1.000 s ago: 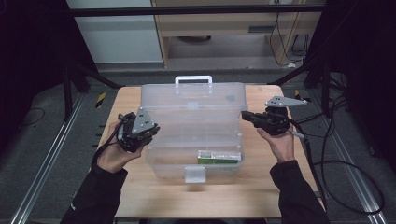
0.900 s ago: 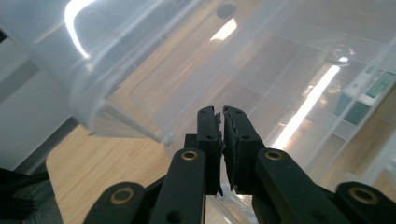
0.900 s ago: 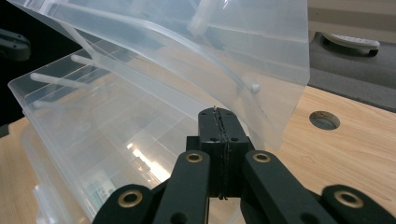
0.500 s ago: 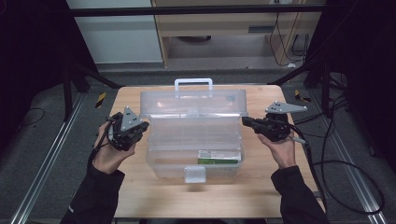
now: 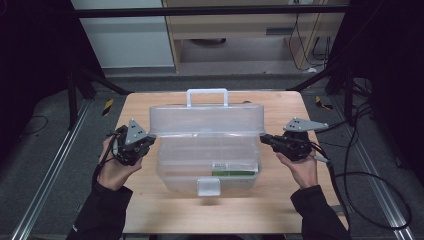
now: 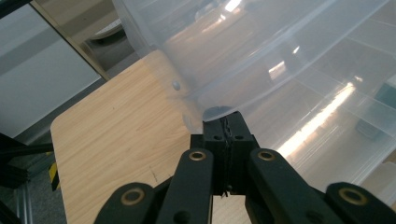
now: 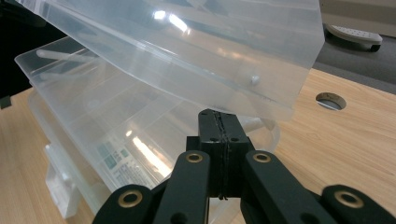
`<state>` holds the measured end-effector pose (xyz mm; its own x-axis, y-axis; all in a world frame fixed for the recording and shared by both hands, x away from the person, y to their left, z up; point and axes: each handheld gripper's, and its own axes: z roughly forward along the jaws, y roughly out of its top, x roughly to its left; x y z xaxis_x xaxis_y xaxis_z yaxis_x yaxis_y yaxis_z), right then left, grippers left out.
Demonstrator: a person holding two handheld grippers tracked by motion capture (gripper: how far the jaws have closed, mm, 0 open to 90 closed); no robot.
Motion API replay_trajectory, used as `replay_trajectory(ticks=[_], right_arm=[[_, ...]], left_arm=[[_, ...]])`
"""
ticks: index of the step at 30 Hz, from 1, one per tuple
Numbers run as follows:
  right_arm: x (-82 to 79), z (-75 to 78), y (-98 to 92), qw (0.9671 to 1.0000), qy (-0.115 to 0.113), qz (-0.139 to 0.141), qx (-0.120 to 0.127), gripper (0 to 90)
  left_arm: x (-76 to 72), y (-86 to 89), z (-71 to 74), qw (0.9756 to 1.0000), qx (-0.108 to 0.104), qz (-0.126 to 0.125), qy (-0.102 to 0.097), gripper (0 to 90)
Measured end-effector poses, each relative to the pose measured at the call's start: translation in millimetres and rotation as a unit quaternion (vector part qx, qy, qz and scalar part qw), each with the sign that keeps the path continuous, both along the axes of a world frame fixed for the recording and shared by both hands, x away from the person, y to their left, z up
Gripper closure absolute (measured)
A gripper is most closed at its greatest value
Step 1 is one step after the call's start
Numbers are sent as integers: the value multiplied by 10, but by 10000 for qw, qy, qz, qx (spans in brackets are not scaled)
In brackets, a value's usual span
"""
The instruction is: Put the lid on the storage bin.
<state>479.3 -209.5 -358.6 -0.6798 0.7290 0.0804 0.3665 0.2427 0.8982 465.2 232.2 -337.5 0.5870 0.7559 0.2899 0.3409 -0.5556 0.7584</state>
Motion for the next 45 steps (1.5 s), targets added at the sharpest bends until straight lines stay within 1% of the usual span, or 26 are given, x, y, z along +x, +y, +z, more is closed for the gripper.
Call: replay_trajectory(ticks=[9, 13, 18, 21, 22, 24, 30, 34, 37, 41, 44, 45], right_arm=[[-90, -74, -4, 9999, 51, 1, -139, 900], [-127, -113, -4, 9997, 68, -28, -240, 900], [-173, -152, 14, 9991, 113, -52, -408, 900], [-205, -170, 33, 9984, 103, -80, -553, 900], [-218, -176, 41, 9982, 133, -92, -577, 900], [-236, -190, 49, 9978, 104, -111, -653, 900], [-270, -241, 10, 9980, 139, -121, -605, 900], [-290, -272, 5, 9976, 176, -109, -661, 900], [-298, -296, 7, 9971, 212, -107, -723, 900], [-307, -320, 26, 9958, 257, -130, -867, 900], [-313, -335, 36, 9946, 286, -143, -984, 897], [-316, -346, 41, 9936, 289, -177, -1079, 897]], left_arm=[[-54, 71, -130, 10000, 19, 45, 46, 889], [-76, 82, -181, 10000, -13, 34, 71, 889], [-114, 87, -242, 10000, 20, 5, 89, 889], [-133, 84, -271, 9999, 50, -2, 113, 888], [-140, 83, -278, 9999, 66, -5, 126, 888], [-151, 83, -297, 9999, 78, -9, 128, 888], [-170, 82, -348, 9997, 123, -21, 190, 887], [-177, 80, -385, 9995, 162, -21, 252, 886], [-180, 79, -420, 9993, 192, -29, 307, 883], [-170, 81, -458, 9991, 229, -16, 353, 884], [-165, 97, -489, 9989, 244, 15, 398, 881], [-162, 108, -501, 9989, 225, 38, 407, 881]])
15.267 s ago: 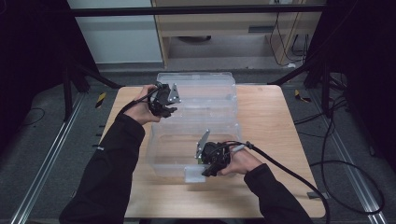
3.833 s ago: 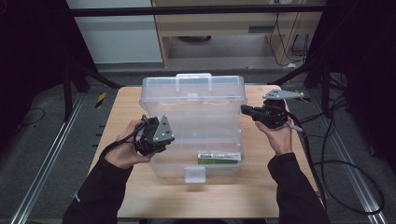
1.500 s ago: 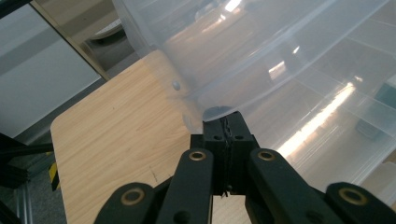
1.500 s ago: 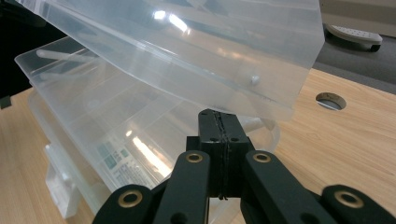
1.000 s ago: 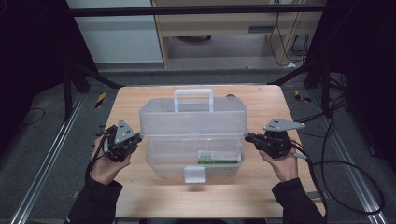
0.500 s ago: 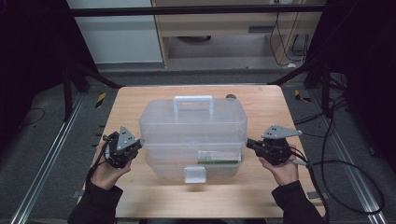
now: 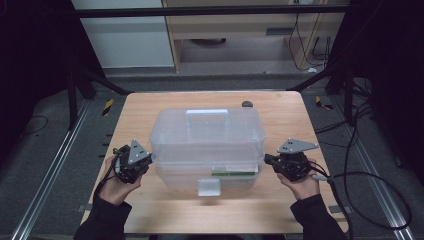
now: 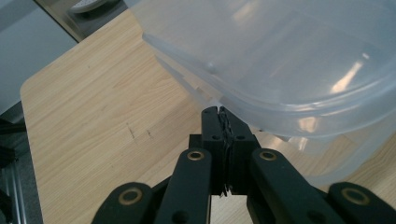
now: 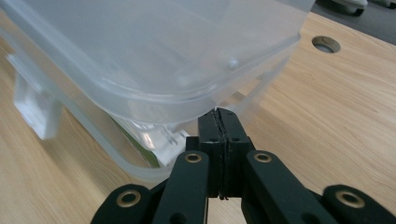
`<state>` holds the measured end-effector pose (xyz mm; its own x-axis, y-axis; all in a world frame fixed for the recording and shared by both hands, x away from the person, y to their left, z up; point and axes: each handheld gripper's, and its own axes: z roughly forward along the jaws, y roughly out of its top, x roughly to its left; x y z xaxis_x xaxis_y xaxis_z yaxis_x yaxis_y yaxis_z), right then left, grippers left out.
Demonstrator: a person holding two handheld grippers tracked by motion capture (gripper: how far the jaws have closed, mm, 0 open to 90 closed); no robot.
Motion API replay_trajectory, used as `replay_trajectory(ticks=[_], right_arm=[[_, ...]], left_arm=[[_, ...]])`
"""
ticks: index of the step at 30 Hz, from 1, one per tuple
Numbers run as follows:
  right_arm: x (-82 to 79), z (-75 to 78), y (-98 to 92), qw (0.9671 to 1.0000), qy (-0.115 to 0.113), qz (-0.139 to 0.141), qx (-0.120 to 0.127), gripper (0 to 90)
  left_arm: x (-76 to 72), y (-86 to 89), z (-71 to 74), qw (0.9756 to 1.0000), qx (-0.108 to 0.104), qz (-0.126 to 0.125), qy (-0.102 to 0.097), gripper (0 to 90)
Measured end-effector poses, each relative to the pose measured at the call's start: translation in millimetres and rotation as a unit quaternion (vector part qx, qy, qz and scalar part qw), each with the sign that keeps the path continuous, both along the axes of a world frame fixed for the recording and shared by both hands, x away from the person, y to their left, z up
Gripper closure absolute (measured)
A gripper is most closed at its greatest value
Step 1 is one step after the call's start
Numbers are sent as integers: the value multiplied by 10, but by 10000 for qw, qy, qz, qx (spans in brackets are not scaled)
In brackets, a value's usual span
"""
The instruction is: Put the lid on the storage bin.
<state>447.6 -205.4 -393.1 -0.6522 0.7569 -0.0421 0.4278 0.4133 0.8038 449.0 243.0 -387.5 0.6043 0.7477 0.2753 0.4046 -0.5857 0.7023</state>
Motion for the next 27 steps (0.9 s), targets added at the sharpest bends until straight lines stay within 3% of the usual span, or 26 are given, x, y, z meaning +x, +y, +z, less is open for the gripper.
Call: replay_trajectory(ticks=[2, 4, 7, 12, 19, 27], right_arm=[[-3, -27, 4, 9998, 30, -59, -174, 894], [11, -59, -28, 9999, 109, -50, -59, 894], [41, -97, -80, 9996, 124, -209, -120, 892], [86, -151, -222, 9985, 29, -551, 1, 854], [155, -270, -437, 9942, -153, -1053, 149, 657], [215, -412, -660, 9883, -292, -1492, 128, 403]], left_arm=[[9, 37, -15, 10000, 7, 48, 33, 878], [25, 81, -33, 9999, -7, 120, 61, 876], [67, 157, -81, 9994, -14, 330, 109, 868], [172, 294, -221, 9972, -86, 733, 145, 810], [277, 509, -387, 9920, -279, 1230, 45, 612], [347, 655, -506, 9871, -407, 1540, 162, 523]])
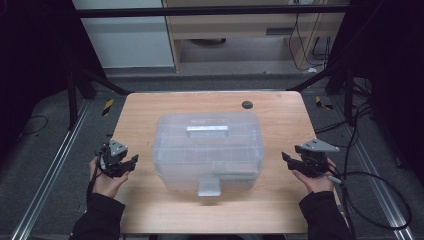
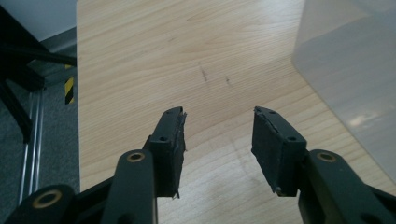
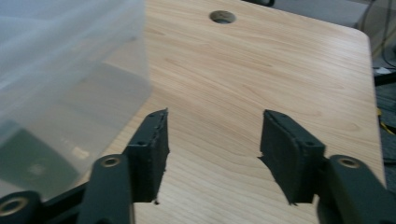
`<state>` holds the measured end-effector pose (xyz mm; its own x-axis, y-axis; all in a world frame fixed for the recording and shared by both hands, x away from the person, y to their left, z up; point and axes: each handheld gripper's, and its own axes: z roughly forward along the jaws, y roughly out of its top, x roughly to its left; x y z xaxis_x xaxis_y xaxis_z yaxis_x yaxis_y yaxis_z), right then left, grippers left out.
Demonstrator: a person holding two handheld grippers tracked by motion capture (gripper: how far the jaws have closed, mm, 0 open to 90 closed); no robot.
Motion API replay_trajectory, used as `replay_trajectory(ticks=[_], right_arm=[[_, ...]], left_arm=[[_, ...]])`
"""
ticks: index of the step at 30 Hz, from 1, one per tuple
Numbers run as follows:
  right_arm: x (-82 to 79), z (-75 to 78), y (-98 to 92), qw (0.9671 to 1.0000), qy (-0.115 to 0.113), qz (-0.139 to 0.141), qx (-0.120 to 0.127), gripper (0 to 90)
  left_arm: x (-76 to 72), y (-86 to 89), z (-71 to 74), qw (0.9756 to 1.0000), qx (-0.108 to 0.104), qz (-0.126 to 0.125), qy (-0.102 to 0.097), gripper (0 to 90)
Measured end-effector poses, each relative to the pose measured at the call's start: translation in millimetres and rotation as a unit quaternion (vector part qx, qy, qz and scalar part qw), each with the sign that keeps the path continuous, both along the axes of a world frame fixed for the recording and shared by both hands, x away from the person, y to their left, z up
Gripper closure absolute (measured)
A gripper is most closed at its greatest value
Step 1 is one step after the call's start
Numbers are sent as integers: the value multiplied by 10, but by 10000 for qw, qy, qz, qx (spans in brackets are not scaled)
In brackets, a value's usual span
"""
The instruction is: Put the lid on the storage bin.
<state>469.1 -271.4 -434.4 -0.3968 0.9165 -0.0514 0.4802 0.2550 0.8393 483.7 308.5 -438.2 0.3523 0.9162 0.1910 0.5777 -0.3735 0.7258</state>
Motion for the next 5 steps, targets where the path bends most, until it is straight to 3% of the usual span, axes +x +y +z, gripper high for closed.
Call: replay_trajectory(ticks=[5], right_arm=[[15, -65, -146, 9995, 54, -254, 159, 302]], left_arm=[[13, 52, -19, 10000, -43, 81, -8, 490]])
